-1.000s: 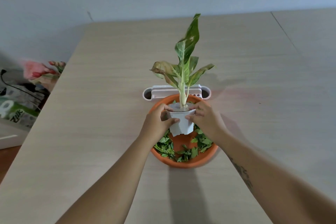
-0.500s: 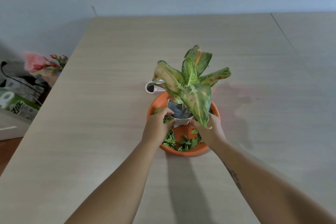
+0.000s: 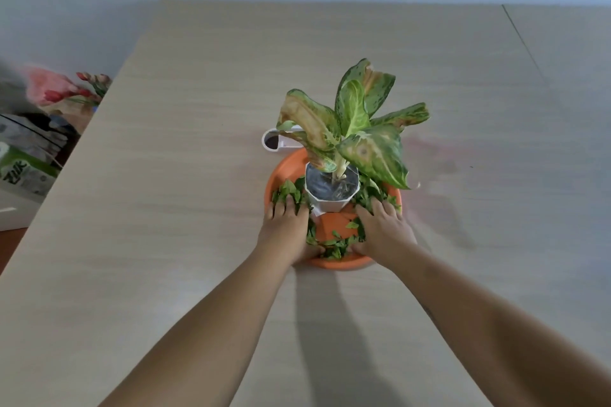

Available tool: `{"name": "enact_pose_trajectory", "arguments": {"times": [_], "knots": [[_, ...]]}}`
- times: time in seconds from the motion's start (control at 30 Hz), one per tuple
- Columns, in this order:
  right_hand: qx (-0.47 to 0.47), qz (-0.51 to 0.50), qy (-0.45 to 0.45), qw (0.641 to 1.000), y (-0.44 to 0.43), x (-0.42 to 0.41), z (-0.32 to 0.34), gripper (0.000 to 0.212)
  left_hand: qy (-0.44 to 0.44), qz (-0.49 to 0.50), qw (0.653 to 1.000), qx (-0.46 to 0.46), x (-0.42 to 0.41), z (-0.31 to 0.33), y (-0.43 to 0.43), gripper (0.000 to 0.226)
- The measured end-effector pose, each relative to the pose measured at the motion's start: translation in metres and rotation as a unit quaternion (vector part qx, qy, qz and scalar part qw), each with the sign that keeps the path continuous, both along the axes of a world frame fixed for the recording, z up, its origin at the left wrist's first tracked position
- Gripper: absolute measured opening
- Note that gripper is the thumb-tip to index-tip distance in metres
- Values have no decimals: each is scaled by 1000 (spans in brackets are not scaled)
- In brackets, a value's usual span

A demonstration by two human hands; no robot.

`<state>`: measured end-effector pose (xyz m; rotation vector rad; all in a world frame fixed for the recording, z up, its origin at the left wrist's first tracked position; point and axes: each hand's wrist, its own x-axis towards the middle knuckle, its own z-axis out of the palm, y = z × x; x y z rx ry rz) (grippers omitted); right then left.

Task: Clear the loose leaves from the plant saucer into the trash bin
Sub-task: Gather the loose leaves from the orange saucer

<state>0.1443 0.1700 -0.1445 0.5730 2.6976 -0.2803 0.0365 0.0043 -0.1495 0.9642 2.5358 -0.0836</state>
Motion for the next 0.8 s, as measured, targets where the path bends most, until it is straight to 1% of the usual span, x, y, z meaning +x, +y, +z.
{"name": "enact_pose_trajectory", "arguments": {"times": [0.03, 0.1, 0.17, 0.2, 0.23, 0.27, 0.3, 0.33, 0.37, 0.4, 0.43, 0.5, 0.53, 0.57, 0.6, 0.67, 0.7, 0.73, 0.8], "knots": [[-16, 0, 12, 1000, -3, 1, 0, 69, 4, -5, 1000, 15, 1, 0, 1, 89], [-87, -6, 40, 995, -7, 1, 1, 55, -26, -7, 997, 71, 1, -1, 2, 63], [-145, -1, 83, 986, -6, 1, 1, 51, -86, 21, 985, 150, 1, -1, 0, 48], [-142, 2, 102, 985, -4, 0, 1, 53, -97, 36, 978, 179, -1, -1, 0, 45], [-116, 6, 111, 987, -2, -1, 3, 56, -84, 45, 977, 191, -2, 0, -1, 46], [-80, 10, 105, 991, -1, -2, 5, 63, -59, 49, 981, 180, -3, 0, -1, 52], [-52, 12, 85, 995, 0, -3, 6, 71, -38, 50, 986, 154, -3, 0, -1, 64], [-40, 12, 57, 998, -1, -3, 8, 80, -35, 52, 990, 126, -2, -1, -1, 77], [-46, 10, 27, 999, -2, -2, 8, 84, -44, 48, 992, 109, -1, -1, -2, 85], [-61, 12, 11, 998, -5, -1, 7, 81, -56, 38, 992, 102, 1, -3, -2, 85], [-80, 17, 12, 997, -7, 0, 4, 75, -70, 26, 992, 106, 3, -5, -2, 77], [-126, 22, 51, 990, -9, 2, 1, 59, -101, 18, 984, 142, 5, -5, -1, 59], [-142, 13, 74, 987, -8, 1, 1, 54, -111, 30, 979, 169, 4, -4, 0, 54], [-141, 5, 92, 986, -8, 1, 1, 52, -107, 43, 976, 183, 4, -3, 1, 53], [-123, 2, 93, 988, -7, 0, 3, 55, -88, 52, 978, 179, 3, -2, 1, 57], [-70, 10, 50, 996, -5, -1, 3, 65, -45, 52, 991, 119, 3, 1, 0, 70], [-64, 16, 30, 997, -5, -1, 2, 66, -35, 42, 994, 90, 4, 3, -1, 73], [-85, 17, 27, 996, -6, -1, 1, 62, -40, 33, 995, 80, 5, 3, -1, 70], [-160, 12, 71, 985, -9, -1, -1, 47, -80, 37, 989, 116, 5, 3, 1, 58]]}}
